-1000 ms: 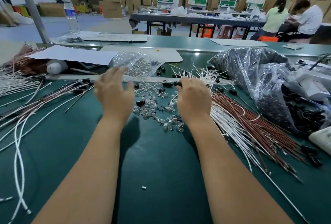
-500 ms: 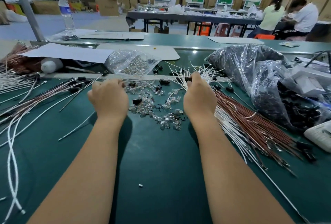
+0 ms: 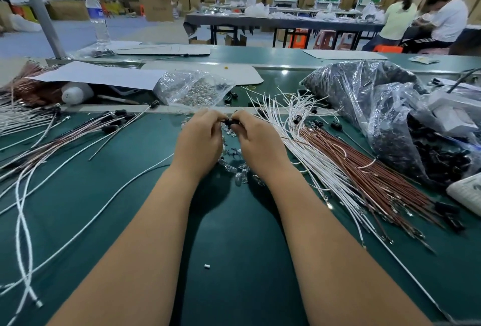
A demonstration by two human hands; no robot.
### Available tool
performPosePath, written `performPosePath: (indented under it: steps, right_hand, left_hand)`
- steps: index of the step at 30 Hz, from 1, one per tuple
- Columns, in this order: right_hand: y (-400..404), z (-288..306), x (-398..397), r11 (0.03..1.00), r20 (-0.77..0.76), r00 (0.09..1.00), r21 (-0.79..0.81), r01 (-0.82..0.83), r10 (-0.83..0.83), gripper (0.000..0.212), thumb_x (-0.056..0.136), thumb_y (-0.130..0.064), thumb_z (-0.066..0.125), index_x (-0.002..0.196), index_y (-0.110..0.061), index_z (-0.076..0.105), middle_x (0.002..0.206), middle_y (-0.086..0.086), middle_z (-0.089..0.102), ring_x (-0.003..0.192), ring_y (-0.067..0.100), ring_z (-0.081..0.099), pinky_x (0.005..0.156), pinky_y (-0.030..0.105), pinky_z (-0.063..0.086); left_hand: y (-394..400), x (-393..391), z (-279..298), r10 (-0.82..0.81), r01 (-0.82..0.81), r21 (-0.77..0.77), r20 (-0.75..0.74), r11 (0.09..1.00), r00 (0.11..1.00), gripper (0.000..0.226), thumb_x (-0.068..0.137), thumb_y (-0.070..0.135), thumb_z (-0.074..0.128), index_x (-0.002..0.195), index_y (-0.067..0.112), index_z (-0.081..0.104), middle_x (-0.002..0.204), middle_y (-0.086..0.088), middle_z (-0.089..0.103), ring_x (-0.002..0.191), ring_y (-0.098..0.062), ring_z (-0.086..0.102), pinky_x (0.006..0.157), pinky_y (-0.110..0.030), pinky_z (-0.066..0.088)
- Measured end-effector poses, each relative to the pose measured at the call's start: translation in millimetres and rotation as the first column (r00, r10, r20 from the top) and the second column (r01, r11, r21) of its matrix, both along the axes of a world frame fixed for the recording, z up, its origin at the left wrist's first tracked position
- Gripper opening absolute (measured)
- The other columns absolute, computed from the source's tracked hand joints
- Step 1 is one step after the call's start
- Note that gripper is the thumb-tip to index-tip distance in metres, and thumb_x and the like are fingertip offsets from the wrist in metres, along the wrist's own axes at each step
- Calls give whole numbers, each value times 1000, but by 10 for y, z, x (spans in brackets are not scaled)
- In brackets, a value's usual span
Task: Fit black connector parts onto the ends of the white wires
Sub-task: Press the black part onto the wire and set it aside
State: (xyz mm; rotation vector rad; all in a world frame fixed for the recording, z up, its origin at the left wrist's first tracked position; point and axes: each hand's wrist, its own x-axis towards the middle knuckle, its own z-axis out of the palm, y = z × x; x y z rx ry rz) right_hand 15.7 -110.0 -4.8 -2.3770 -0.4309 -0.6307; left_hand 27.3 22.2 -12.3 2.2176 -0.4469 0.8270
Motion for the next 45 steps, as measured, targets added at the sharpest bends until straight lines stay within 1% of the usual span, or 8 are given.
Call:
performPosePath:
  steps: [6, 10, 19, 26, 28, 35, 41, 45]
  right_hand:
    - [-10, -2, -1, 996, 47, 999, 89, 10, -14, 18, 94, -17, 58, 112, -13, 57, 88, -1, 63, 75, 18, 57, 66, 35, 49]
    - [-40, 5, 13, 990, 142, 986, 126, 70, -88, 13, 88, -9, 65, 100, -12, 62, 86, -5, 59, 69, 9, 48, 60, 22, 37]
    - [-65, 33, -34, 991, 276, 953, 67, 112, -127, 7, 88, -14, 66, 94, -16, 67, 87, -2, 63, 68, 15, 55, 54, 29, 47]
    - [-71, 38, -36, 987, 360, 920, 19, 158, -154, 5, 89, -18, 65, 88, -15, 70, 80, -2, 62, 60, 14, 49, 46, 21, 33]
    - [-80, 35, -32, 987, 344, 925, 60, 151, -163, 6, 88, -16, 66, 85, -15, 71, 80, -4, 63, 59, 10, 46, 46, 18, 31]
    - [-72, 41, -2, 946, 143, 981, 314, 79, -130, 9, 87, -14, 65, 84, -18, 72, 82, -10, 66, 68, 10, 56, 61, 28, 49]
    - [-61, 50, 18, 862, -22, 997, 502, 74, -73, 9, 86, -11, 66, 82, -16, 71, 71, -6, 65, 63, 11, 58, 60, 27, 49]
    - [-45, 59, 6, 841, -38, 997, 536, 72, -61, 11, 86, -11, 66, 79, -19, 69, 67, -8, 63, 60, 10, 57, 58, 26, 51]
  left_hand:
    - [14, 30, 25, -135, 70, -320, -183, 945, 974, 9, 93, 10, 58, 94, 12, 67, 72, 8, 59, 62, 3, 52, 59, -11, 39]
    - [56, 76, 5, -194, 58, -454, -260, 889, 946, 9, 94, 11, 57, 94, 12, 66, 59, 9, 48, 45, 1, 40, 47, -13, 31]
    - [63, 46, 7, -242, 89, -478, -268, 874, 932, 10, 94, 12, 57, 97, 9, 66, 58, 8, 47, 43, 1, 38, 45, -10, 31]
    - [67, 40, 14, -261, 101, -489, -270, 866, 927, 10, 94, 11, 58, 99, 7, 66, 62, 5, 49, 45, 2, 39, 47, -10, 32]
    - [73, 43, 15, -253, 100, -483, -262, 870, 931, 8, 93, 10, 60, 97, 7, 66, 64, 6, 52, 46, 4, 42, 49, -8, 33]
    - [91, 60, 2, -240, 117, -460, -220, 880, 945, 3, 90, 10, 64, 91, 11, 67, 63, 4, 53, 51, 1, 42, 53, -10, 35]
    - [53, 42, 10, -229, 125, -452, -182, 883, 956, 6, 88, 5, 65, 88, 11, 67, 61, 10, 55, 50, 5, 47, 53, -7, 35]
    - [44, 18, 27, -225, 122, -435, -193, 892, 955, 8, 87, 4, 66, 86, 12, 67, 71, -4, 64, 58, -3, 52, 57, -12, 41]
